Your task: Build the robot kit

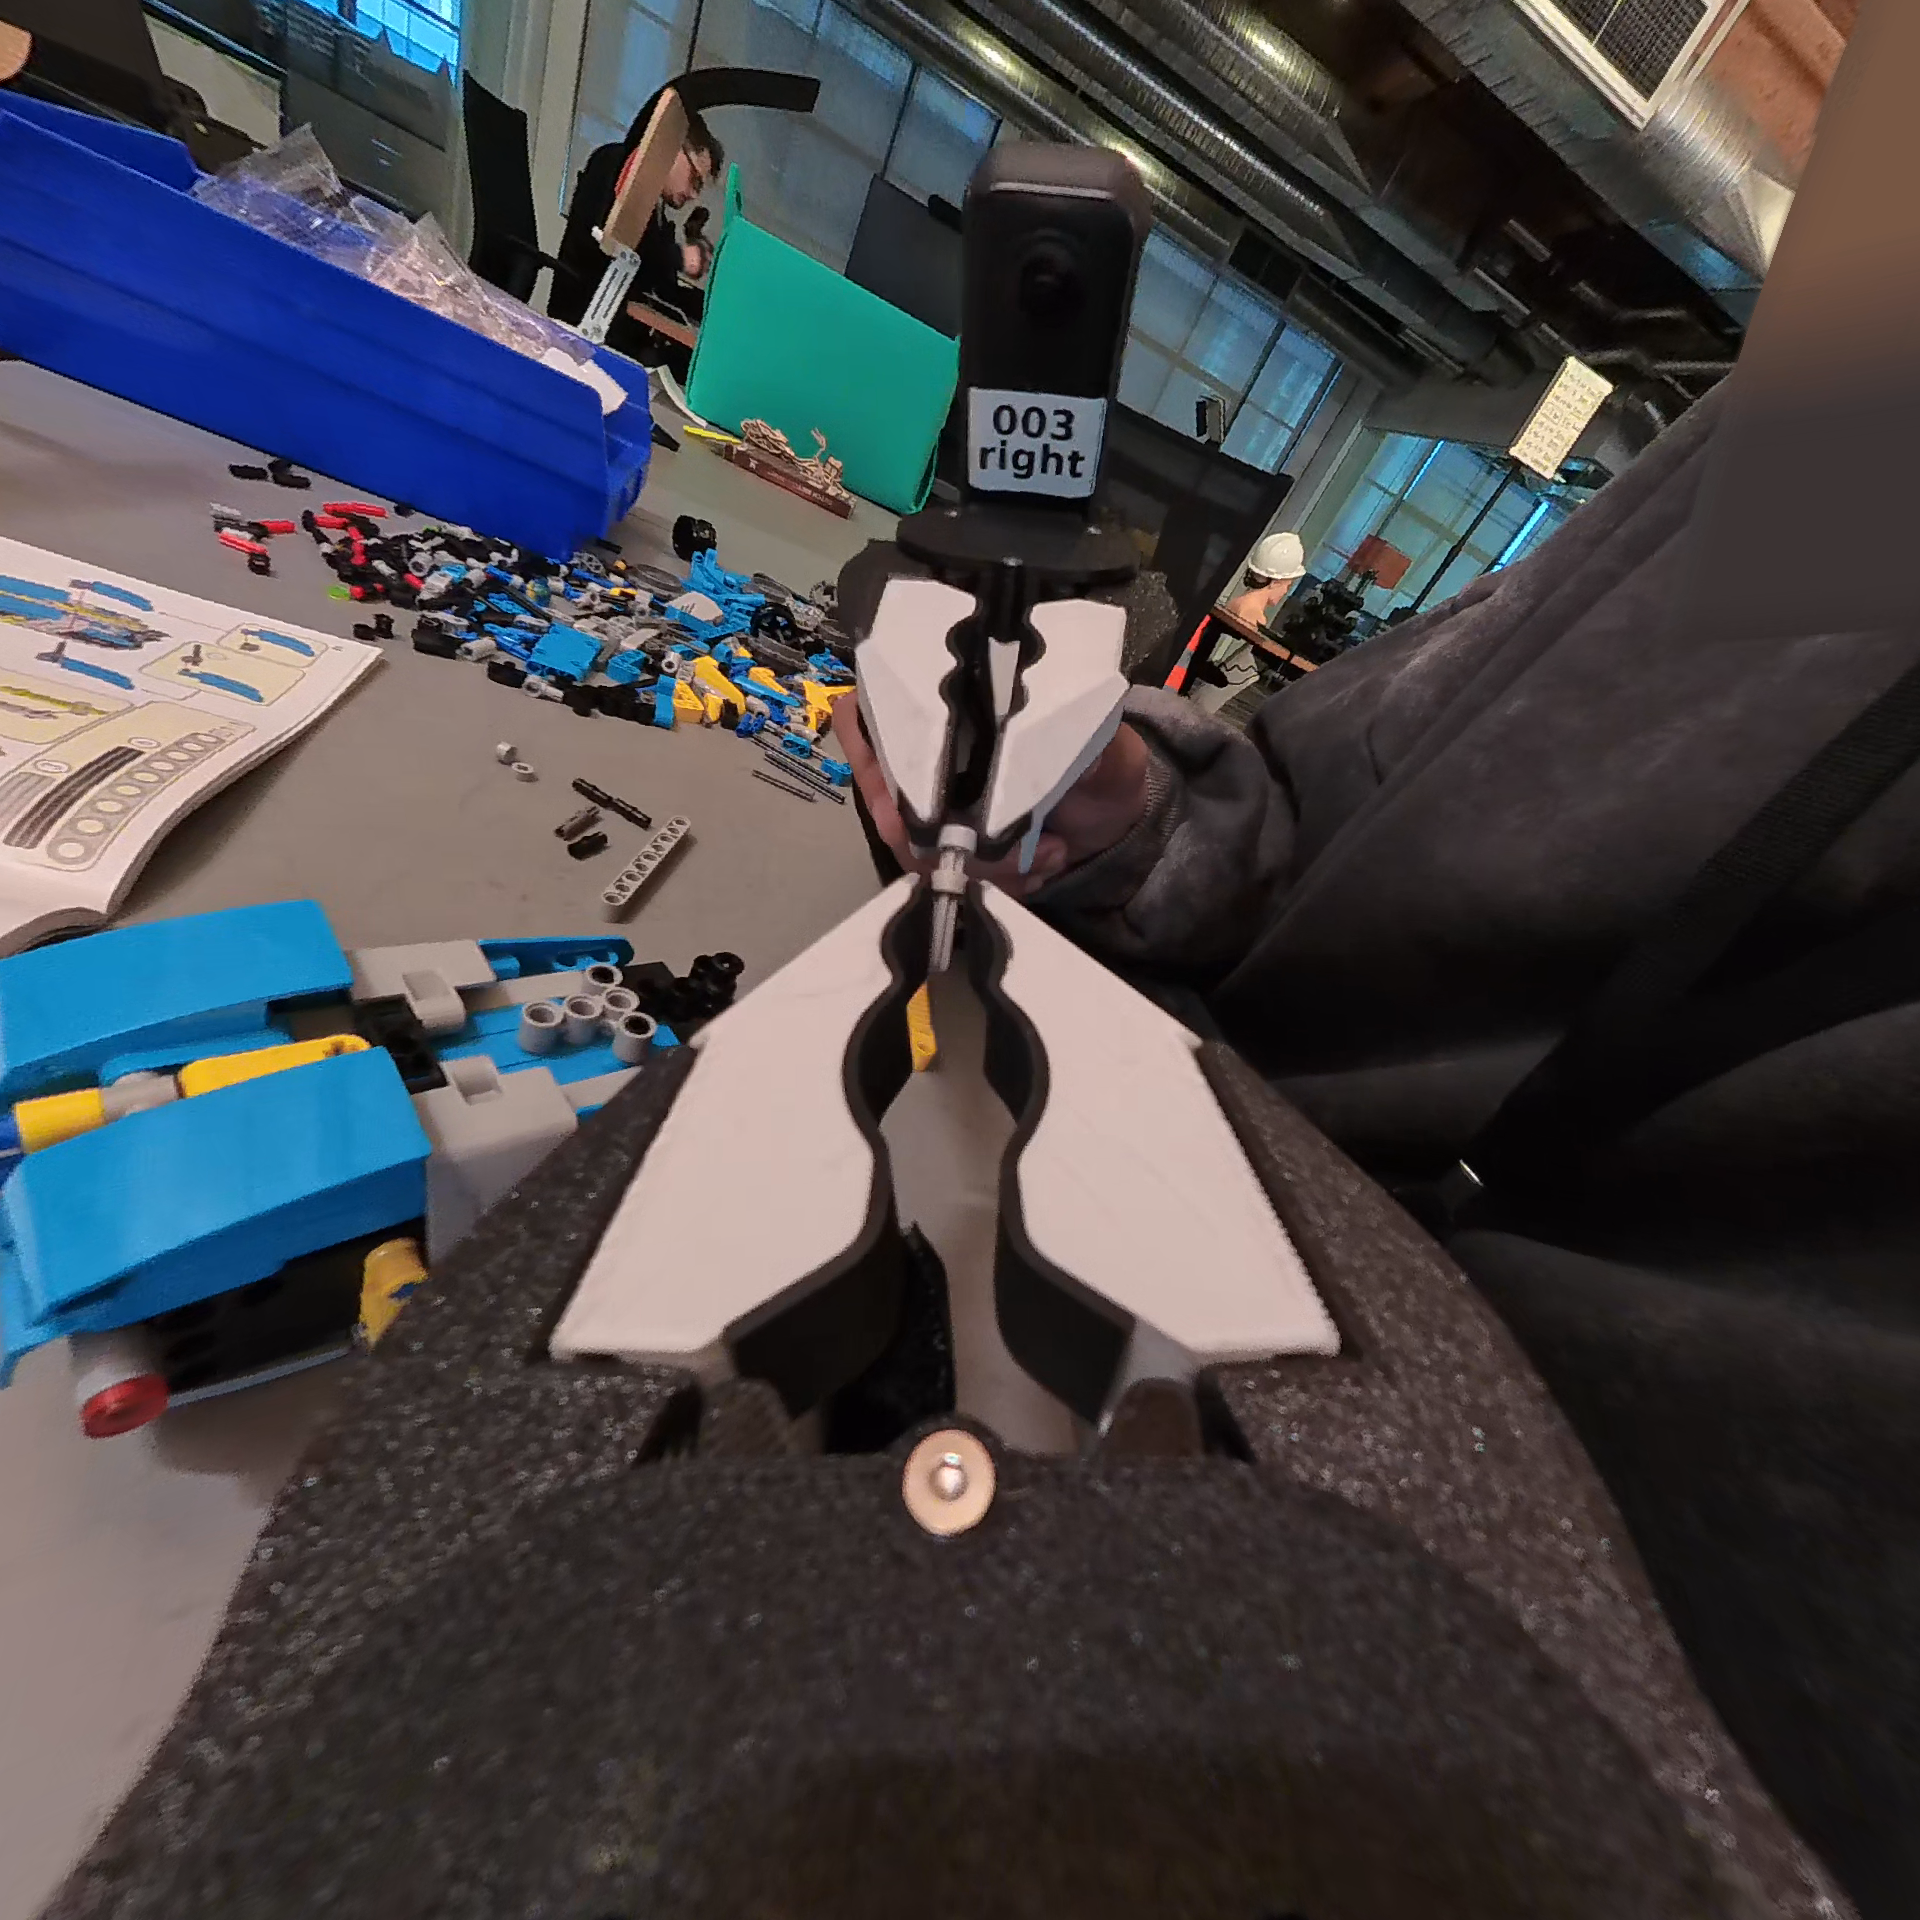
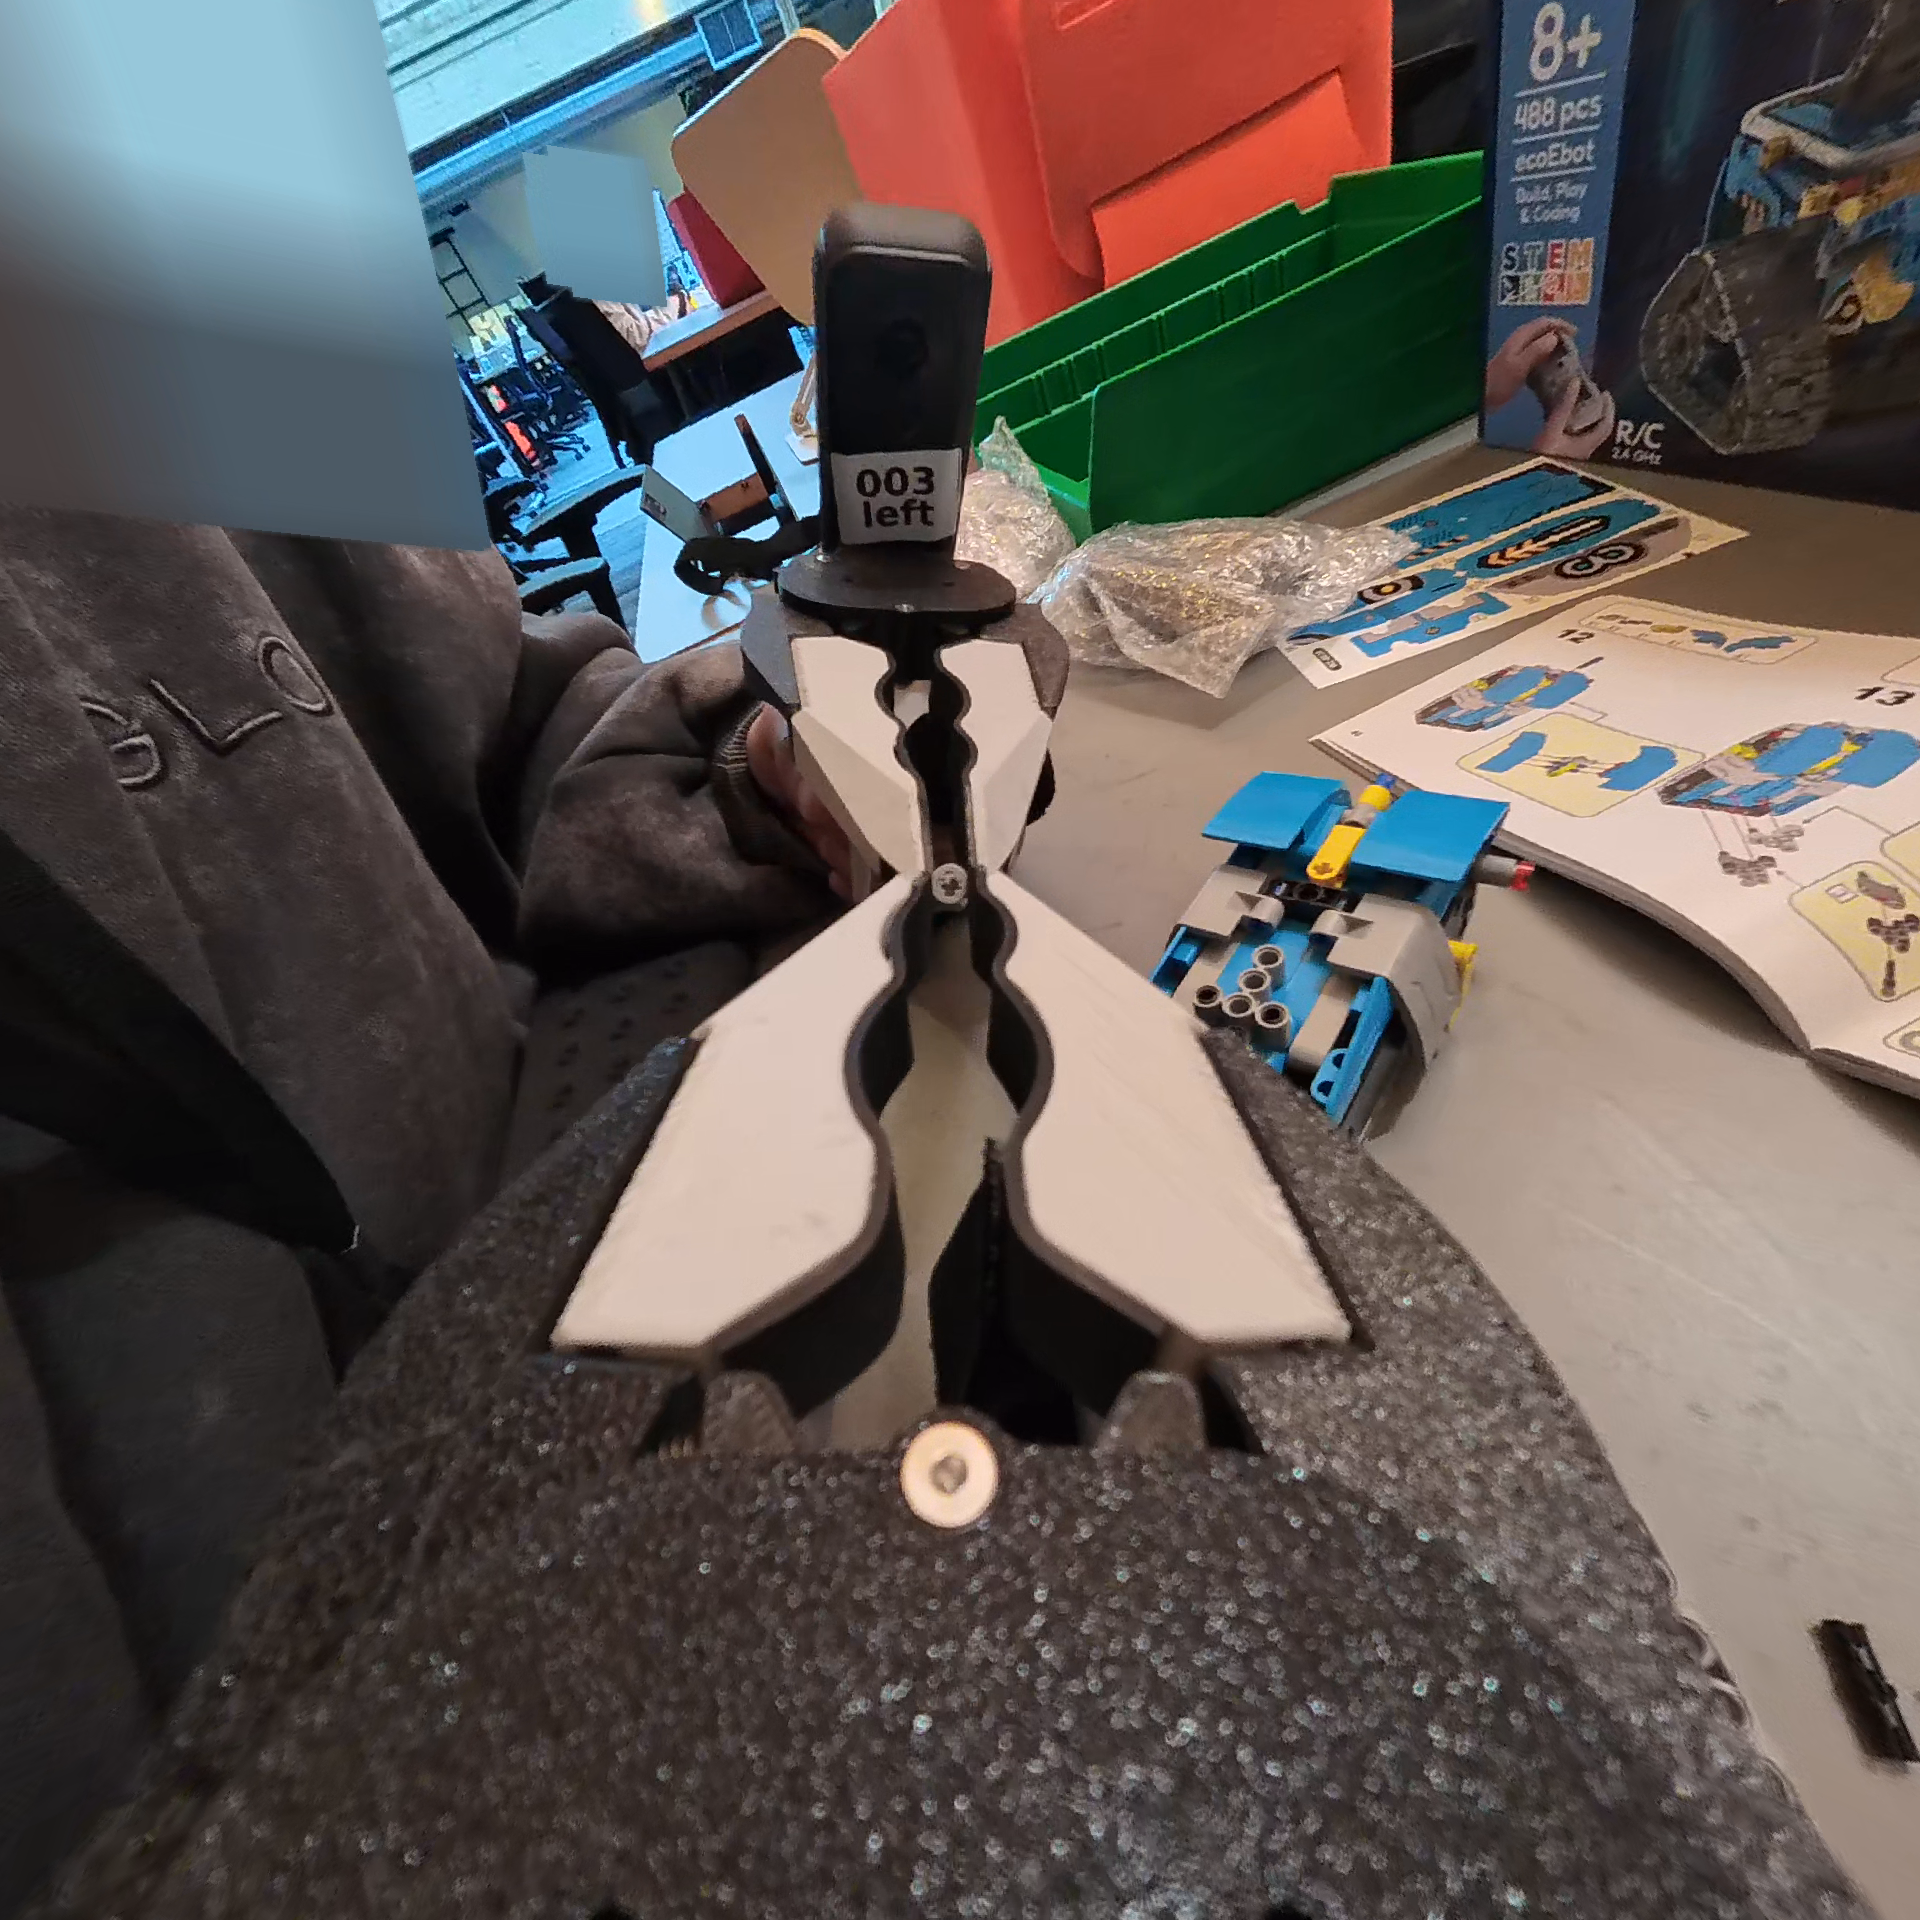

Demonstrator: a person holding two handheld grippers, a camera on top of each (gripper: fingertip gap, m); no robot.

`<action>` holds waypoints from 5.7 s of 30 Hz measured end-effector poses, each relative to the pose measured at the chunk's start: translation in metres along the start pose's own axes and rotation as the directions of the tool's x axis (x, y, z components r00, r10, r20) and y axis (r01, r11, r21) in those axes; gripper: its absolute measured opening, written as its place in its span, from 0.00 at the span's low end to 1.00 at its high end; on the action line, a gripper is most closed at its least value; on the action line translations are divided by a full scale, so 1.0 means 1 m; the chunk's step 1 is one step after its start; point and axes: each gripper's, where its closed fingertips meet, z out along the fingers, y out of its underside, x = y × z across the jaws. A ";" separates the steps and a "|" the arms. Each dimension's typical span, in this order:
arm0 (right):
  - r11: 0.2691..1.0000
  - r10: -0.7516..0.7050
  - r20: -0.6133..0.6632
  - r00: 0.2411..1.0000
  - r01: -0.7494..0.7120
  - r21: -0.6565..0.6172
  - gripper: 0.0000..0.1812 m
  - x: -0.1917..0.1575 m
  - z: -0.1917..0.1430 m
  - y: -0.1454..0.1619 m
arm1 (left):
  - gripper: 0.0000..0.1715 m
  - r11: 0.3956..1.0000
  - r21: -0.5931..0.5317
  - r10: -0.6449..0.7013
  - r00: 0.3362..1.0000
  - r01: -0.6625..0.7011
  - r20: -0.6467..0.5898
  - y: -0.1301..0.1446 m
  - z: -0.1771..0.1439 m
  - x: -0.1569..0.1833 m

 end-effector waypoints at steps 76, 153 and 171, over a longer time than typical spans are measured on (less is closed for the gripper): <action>0.992 -0.071 -0.002 0.997 0.070 -0.105 0.03 0.000 -0.001 0.017 | 0.03 0.989 -0.113 0.104 0.994 -0.099 0.042 0.015 0.003 -0.002; 0.861 -0.155 -0.017 0.988 0.127 -0.492 0.00 -0.016 -0.003 0.074 | 0.02 0.743 -0.611 0.361 0.932 -0.275 0.019 0.103 0.019 -0.003; 0.882 -0.181 -0.171 0.969 0.083 -0.465 0.00 0.018 -0.029 0.054 | 0.00 0.721 -0.640 0.382 0.923 -0.266 0.046 0.107 0.019 -0.009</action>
